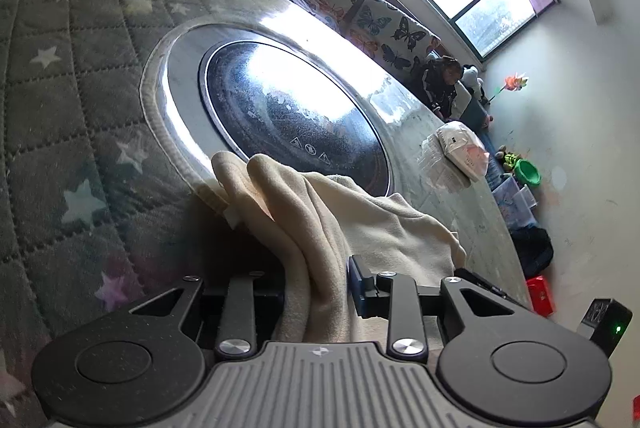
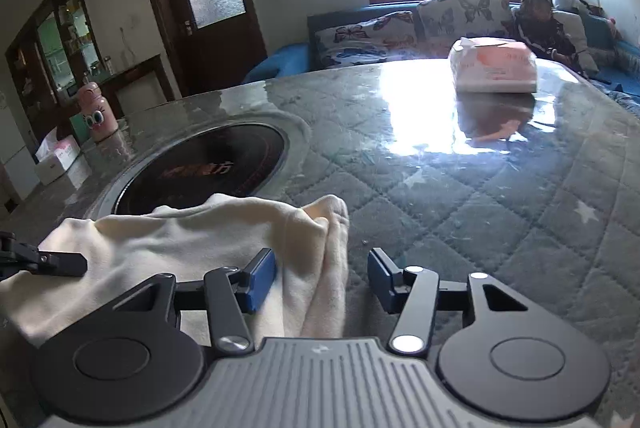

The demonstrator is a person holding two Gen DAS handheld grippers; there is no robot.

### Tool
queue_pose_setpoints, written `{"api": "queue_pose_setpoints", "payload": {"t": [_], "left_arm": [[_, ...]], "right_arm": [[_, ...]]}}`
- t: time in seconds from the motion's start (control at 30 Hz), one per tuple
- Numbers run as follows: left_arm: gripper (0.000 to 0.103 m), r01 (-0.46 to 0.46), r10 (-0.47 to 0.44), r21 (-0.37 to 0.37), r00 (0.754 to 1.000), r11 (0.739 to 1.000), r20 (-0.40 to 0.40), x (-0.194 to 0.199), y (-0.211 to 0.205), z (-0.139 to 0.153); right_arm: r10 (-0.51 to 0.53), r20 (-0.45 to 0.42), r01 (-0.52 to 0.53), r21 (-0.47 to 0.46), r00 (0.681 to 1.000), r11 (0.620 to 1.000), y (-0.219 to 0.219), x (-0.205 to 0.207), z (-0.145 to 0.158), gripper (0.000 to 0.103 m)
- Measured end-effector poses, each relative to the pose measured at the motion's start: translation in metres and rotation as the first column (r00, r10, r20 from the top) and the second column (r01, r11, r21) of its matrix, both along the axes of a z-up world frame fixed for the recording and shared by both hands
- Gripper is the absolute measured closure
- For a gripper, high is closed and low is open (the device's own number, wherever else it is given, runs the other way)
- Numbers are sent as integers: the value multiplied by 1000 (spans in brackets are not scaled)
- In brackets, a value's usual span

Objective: Fold clothes

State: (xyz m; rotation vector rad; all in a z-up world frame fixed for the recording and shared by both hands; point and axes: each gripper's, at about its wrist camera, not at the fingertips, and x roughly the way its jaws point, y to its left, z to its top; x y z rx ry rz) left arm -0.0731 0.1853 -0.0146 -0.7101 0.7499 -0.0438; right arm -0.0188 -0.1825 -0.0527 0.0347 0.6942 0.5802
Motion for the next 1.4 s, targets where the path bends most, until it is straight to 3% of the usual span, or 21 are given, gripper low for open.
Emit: {"api": "queue_pose_setpoints", "payload": {"t": [0.2,0.3,0.4,0.5,0.63,0.83,1.17,1.4], "left_arm": [[71,4,-4,24,1000,1000,1,2,-1,1],[71,8,-9,30,1000,1000,3,2,-1,2],[71,15,-15,38,1000,999,5,2,-1,2],[70,19,-20,43,1000,999,8,3,-1,2],[72,34,-34,84,999,996,-4,7,-5,7],[81,84,-85,130,996,988,4,12,-12,18],[81,184,-193,151,980,971,49,26,-49,34],[81,262,-272,174,962,949,37,39,-81,36]], "right_arm": [[50,-27,-49,48,998,998,9,-4,5,89],[50,-36,-48,67,998,997,7,-7,7,89],[40,-52,-36,86,998,996,3,-7,7,76],[27,-62,-21,100,998,995,0,-7,6,72],[30,-60,-23,107,998,994,8,-12,7,89],[-1,18,-2,141,1000,990,-2,-31,29,90],[-81,110,66,137,991,988,-33,-61,58,91],[-164,95,151,132,982,980,-64,-75,51,91]]}}
